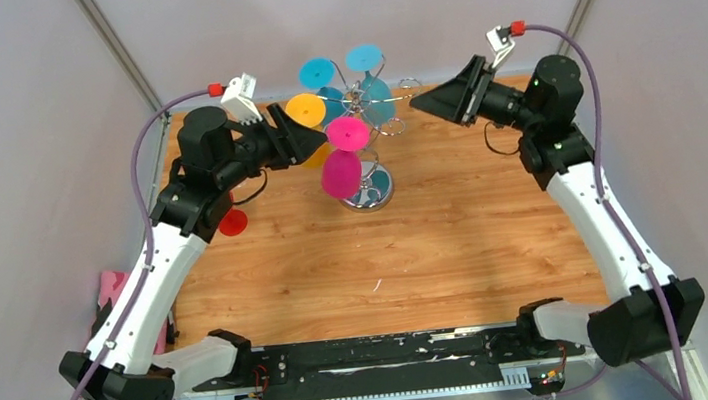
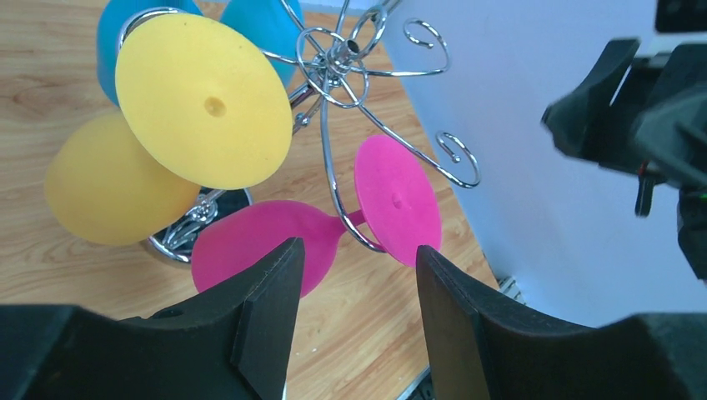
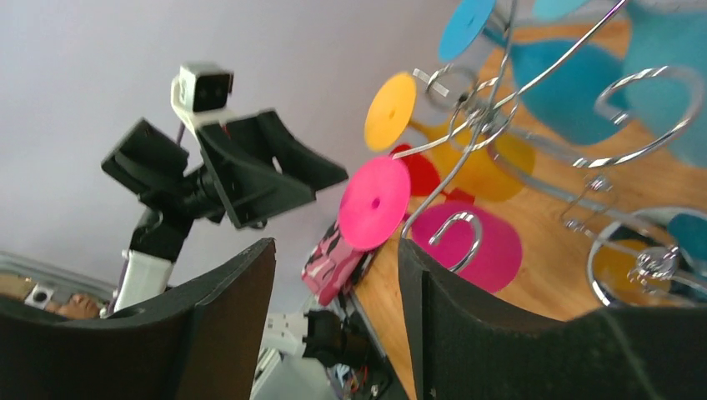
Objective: Take the wine glass off the wine glass rack
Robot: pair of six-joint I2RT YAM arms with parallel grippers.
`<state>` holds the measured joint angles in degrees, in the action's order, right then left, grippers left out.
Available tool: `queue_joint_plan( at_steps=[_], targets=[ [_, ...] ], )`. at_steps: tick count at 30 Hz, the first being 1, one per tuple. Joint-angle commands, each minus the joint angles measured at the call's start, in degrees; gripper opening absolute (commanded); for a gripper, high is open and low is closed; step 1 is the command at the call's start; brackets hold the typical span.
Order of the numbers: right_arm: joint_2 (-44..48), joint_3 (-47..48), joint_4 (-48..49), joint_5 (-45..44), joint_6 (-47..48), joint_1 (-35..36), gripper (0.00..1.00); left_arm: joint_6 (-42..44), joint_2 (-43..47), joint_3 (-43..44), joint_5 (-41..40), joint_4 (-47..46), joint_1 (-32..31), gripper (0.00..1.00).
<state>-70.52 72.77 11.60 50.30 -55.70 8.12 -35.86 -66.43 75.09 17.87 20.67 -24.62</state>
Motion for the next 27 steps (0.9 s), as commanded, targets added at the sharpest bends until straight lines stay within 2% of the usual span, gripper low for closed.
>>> queue_joint_plan(
  at_steps=[1, 7, 10, 12, 17, 27],
  targets=[
    [5.61, -4.01, -7.53, -1.13, 3.59, 6.28, 0.59, 0.72, 3.06, 0.56, -1.12, 0.07, -0.60, 0.57],
    [8.99, -5.26, -13.95, -8.45, 5.64, 18.21, 0.59, 2.04, 4.65, 0.10, -2.87, 2.60, -0.62, 0.57],
    [7.88, -6.57, -12.98, -11.02, 4.59, 21.94, 0.58, 1.78, 5.57, -1.11, -2.58, 2.15, -0.66, 0.57],
    [7.22, -8.93, -8.69, -12.29, 2.16, 23.70, 0.57, 1.94, 6.22, -1.70, -2.53, 2.53, -0.60, 0.57],
    [3.92, -11.94, -2.34, -15.12, -1.39, 25.53, 0.55, 3.29, 8.28, -2.36, -3.39, 4.28, -0.61, 0.57],
    [-1.06, -11.03, 4.02, -20.21, -4.02, 25.70, 0.53, 6.46, 11.34, -2.60, -5.58, 7.47, -0.60, 0.57]
  ],
)
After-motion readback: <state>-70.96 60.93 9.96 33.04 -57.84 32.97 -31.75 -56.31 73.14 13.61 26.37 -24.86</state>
